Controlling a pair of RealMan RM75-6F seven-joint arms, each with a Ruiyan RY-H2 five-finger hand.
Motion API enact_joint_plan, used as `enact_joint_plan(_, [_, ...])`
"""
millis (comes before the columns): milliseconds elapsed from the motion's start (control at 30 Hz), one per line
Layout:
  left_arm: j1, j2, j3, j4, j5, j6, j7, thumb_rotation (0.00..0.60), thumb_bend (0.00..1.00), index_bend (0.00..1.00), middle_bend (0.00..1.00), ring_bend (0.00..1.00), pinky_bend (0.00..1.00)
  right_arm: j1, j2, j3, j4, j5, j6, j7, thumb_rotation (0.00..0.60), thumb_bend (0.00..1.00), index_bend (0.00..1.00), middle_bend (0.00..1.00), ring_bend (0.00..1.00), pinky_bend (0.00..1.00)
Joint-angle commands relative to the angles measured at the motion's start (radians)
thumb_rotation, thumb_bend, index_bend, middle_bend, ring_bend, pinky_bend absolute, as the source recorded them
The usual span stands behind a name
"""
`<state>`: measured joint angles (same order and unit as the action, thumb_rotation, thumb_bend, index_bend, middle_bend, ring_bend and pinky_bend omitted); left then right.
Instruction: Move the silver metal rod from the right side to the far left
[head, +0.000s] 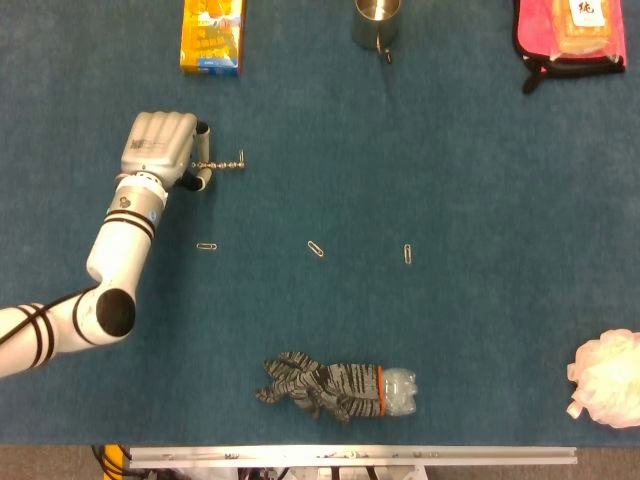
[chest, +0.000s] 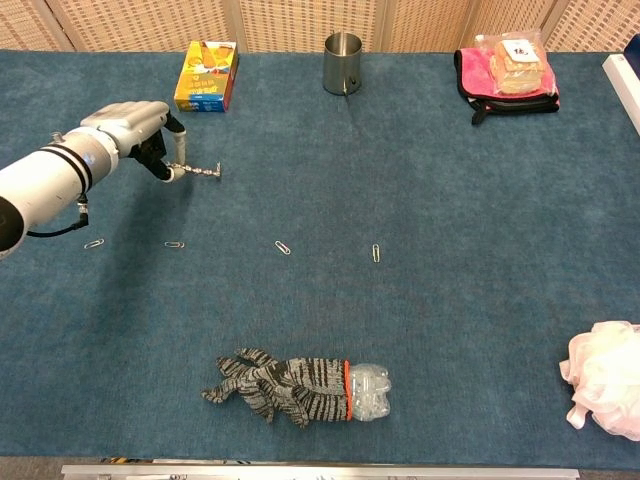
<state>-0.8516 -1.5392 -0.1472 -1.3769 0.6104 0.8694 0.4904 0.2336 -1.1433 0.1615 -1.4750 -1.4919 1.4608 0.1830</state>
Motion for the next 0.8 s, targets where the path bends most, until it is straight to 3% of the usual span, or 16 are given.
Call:
enact_joint_plan(33, [0.012, 0.026, 0.007, -0.046, 0.028, 0.027, 0.001, 0.6, 0.36, 0.56, 1.0, 1.0, 1.0, 0.0, 0.0, 0.0, -0.001, 0.0, 0.001, -0.001, 0.6, 0.09, 0.47, 0.4, 0.32, 0.4])
enact_joint_plan(800, [0.099, 0.167, 0.064, -0.331, 0.177, 0.173, 0.005, 0.6, 0.36, 0.56, 1.0, 1.0, 1.0, -0.005, 0.0, -0.004, 0.002, -0.005, 0.008, 0.006, 0.6, 0.09, 0.47, 0.4, 0.32, 0.4])
